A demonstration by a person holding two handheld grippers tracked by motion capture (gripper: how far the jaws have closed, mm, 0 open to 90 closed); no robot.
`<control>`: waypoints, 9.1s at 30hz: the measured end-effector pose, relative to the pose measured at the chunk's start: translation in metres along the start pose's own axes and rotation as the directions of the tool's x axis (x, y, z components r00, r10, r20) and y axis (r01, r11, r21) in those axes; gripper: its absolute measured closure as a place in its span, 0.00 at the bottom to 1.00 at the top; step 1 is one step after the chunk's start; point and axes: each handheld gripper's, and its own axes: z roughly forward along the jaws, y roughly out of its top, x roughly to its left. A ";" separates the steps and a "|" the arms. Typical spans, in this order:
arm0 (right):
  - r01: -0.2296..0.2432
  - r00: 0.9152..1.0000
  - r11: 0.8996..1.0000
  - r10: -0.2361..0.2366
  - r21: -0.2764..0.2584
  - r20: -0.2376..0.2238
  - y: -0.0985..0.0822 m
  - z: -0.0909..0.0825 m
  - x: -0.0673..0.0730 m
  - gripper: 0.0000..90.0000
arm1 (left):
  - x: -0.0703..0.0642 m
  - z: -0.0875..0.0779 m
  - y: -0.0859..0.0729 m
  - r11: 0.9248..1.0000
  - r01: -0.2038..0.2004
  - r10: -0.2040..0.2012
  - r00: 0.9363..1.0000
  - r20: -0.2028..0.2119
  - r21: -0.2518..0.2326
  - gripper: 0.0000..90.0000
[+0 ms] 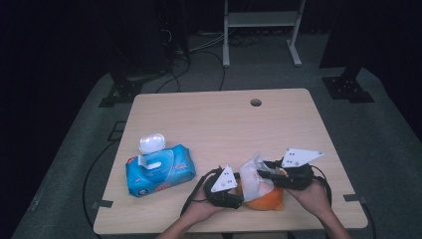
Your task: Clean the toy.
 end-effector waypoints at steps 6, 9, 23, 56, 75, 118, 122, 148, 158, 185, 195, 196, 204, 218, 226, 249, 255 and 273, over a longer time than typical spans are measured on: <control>0.028 1.000 0.998 -0.028 -0.060 0.001 0.004 -0.011 0.006 0.66 | 0.004 0.000 0.000 1.000 0.026 -0.026 1.000 0.007 0.003 0.40; 0.052 0.998 0.998 -0.053 -0.040 -0.036 0.006 -0.004 0.011 0.60 | 0.002 0.001 0.001 1.000 0.015 -0.015 1.000 0.006 -0.002 0.40; 0.108 0.994 0.993 -0.108 0.038 -0.005 0.002 0.008 0.015 0.91 | 0.005 0.002 -0.003 0.999 0.034 -0.034 0.999 -0.005 0.006 0.39; 0.173 0.983 0.984 -0.170 0.035 -0.063 -0.001 0.013 0.025 0.93 | 0.018 0.005 -0.010 0.983 0.182 -0.182 0.983 -0.033 -0.006 0.39; 0.038 0.997 0.999 -0.036 0.020 -0.075 -0.021 0.003 -0.010 0.92 | 0.014 0.009 -0.007 0.997 -0.065 0.063 0.997 -0.039 -0.049 0.12; -0.008 1.000 1.000 0.009 0.020 -0.013 -0.025 -0.001 -0.004 0.93 | 0.033 -0.009 -0.010 0.964 0.265 -0.265 0.963 -0.052 0.007 0.44; -0.022 1.000 1.000 0.022 -0.018 -0.015 -0.025 -0.010 -0.004 0.93 | 0.041 -0.009 -0.014 0.942 0.335 -0.335 0.941 -0.054 -0.006 0.44; -0.002 0.999 1.000 0.002 0.002 0.040 -0.020 -0.013 -0.007 0.93 | 0.050 -0.011 -0.019 0.911 0.411 -0.412 0.910 -0.035 -0.026 0.44; -0.030 1.000 0.999 0.030 -0.013 -0.006 -0.018 -0.008 -0.007 0.93 | 0.036 -0.004 -0.013 0.952 0.305 -0.305 0.952 -0.016 -0.026 0.20; 0.017 0.999 0.999 -0.019 -0.042 -0.046 0.000 -0.004 0.002 0.92 | 0.010 0.003 -0.002 0.998 0.065 -0.065 0.997 -0.038 -0.011 0.36; -0.093 0.977 0.994 0.103 0.057 -0.189 -0.026 0.000 -0.004 0.92 | 0.032 0.002 -0.008 0.949 0.316 -0.315 0.945 0.090 0.006 0.10; -0.086 0.977 0.994 0.096 0.062 -0.191 -0.025 -0.001 -0.003 0.92 | 0.030 0.004 -0.009 0.950 0.312 -0.311 0.945 0.104 0.012 0.15; -0.036 0.990 0.999 0.033 -0.020 -0.138 -0.004 0.000 0.002 0.93 | 0.002 0.001 0.004 1.000 0.011 -0.011 0.999 0.045 0.003 0.39; -0.049 0.983 0.999 0.051 0.019 -0.177 -0.017 -0.003 0.005 0.93 | 0.017 0.007 0.000 0.980 0.197 -0.200 0.975 0.099 0.040 0.20; -0.032 0.998 0.996 0.028 -0.081 -0.051 0.000 -0.006 0.002 0.92 | 0.000 -0.007 0.009 0.994 -0.085 0.080 0.994 -0.069 -0.066 0.44; -0.266 0.954 0.964 0.262 -0.005 -0.147 -0.045 -0.003 -0.026 0.92 | 0.028 -0.022 -0.022 0.999 0.049 -0.049 0.998 -0.025 -0.009 0.42; -0.246 0.951 0.962 0.263 0.117 -0.164 -0.052 0.005 -0.025 0.92 | 0.031 -0.022 -0.022 0.996 0.084 -0.084 0.996 -0.025 -0.013 0.42; -0.143 0.968 0.986 0.157 0.083 -0.196 -0.034 -0.002 -0.014 0.92 | 0.028 -0.012 -0.015 0.983 0.182 -0.180 0.982 0.066 -0.023 0.16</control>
